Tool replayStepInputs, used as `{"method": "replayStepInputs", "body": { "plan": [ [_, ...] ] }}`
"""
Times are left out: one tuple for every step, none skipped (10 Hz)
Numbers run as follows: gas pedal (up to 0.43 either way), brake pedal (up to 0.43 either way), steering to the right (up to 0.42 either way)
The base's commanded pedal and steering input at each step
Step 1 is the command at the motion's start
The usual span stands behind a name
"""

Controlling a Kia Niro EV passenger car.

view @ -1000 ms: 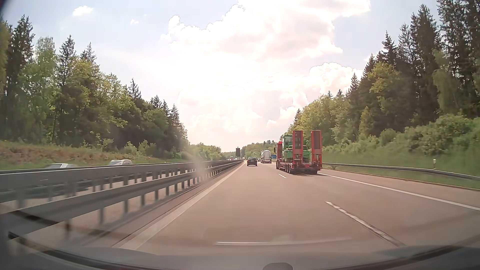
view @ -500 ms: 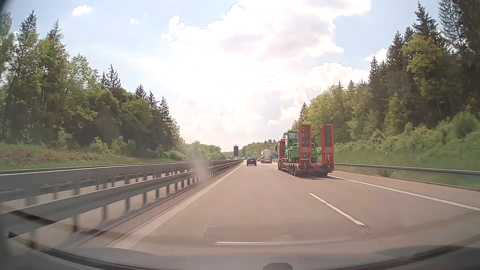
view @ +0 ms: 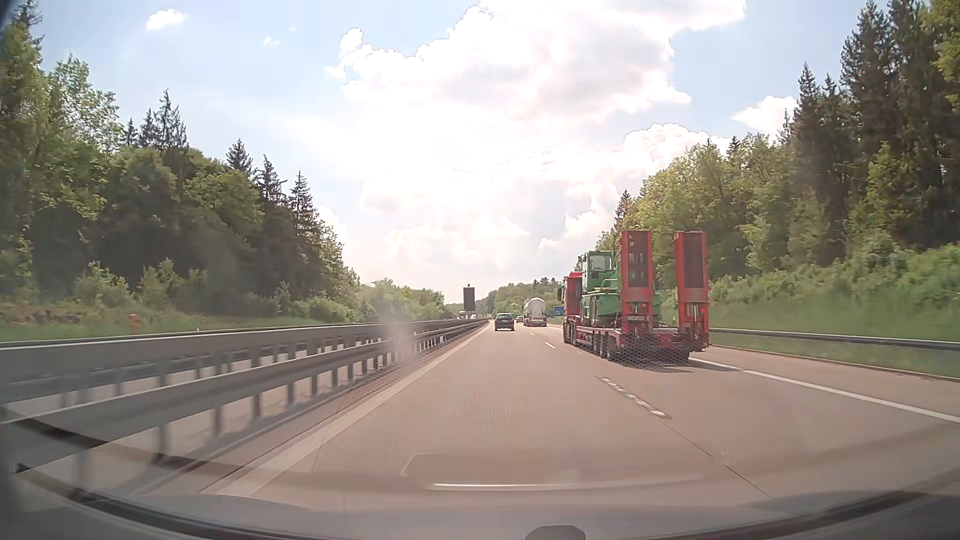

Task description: Follow the waypoints while adhering to traffic rules and regulations

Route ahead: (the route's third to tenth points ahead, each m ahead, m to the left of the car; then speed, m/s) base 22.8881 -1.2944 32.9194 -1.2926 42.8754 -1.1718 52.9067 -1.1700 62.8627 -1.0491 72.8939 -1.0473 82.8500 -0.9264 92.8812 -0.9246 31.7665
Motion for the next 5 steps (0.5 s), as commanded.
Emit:
{"method": "replayStepInputs", "body": {
  "plan": [
    [0.469, 0.000, -0.005],
    [0.461, 0.000, -0.005],
    [0.449, 0.000, -0.005],
    [0.449, 0.000, -0.005],
    [0.449, 0.000, -0.005]
  ]
}}
